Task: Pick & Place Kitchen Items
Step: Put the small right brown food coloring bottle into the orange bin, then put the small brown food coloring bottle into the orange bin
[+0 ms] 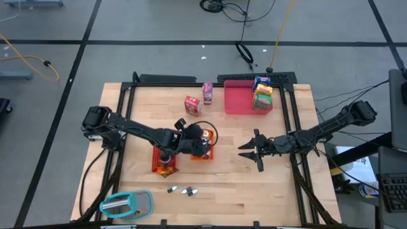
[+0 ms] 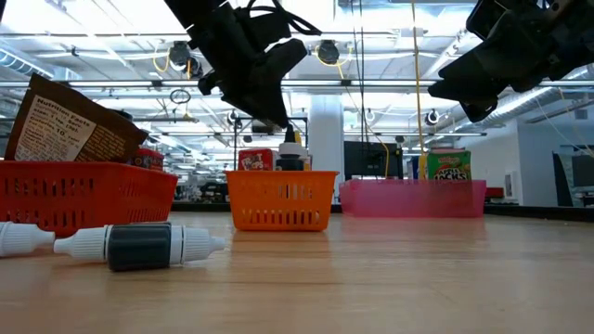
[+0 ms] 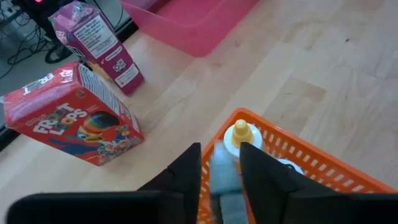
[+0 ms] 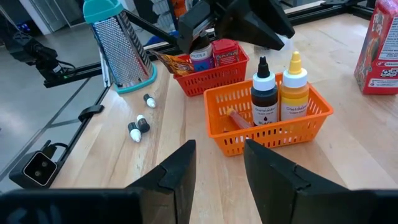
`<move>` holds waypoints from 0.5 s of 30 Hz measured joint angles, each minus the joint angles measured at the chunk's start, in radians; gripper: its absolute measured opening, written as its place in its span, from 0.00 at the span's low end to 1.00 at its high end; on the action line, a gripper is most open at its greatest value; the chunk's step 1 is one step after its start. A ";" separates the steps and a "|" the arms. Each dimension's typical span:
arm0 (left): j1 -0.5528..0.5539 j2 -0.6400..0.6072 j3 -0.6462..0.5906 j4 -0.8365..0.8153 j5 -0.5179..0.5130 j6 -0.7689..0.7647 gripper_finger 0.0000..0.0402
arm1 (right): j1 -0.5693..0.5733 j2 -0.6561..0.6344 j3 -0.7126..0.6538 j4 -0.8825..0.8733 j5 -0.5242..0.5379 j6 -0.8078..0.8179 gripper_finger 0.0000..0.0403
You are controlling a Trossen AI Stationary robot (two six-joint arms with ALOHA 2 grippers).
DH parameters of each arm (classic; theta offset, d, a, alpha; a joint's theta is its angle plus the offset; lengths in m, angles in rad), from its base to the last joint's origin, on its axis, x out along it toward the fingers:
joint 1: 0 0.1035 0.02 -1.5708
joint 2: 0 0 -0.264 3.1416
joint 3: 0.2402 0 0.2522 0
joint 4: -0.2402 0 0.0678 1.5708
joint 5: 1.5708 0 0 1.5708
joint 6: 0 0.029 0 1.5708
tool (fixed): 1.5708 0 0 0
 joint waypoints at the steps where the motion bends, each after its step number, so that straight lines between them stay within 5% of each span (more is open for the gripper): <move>1: 0.000 0.000 0.000 0.000 0.000 0.001 0.30 | 0.000 0.000 0.000 0.000 0.000 0.000 0.32; 10: -0.006 0.000 0.000 0.000 0.007 0.007 0.38 | 0.000 0.000 0.000 0.000 0.000 0.000 0.32; 15: -0.037 0.000 0.000 0.000 0.094 0.028 0.38 | 0.000 0.000 0.000 0.000 0.000 0.000 0.32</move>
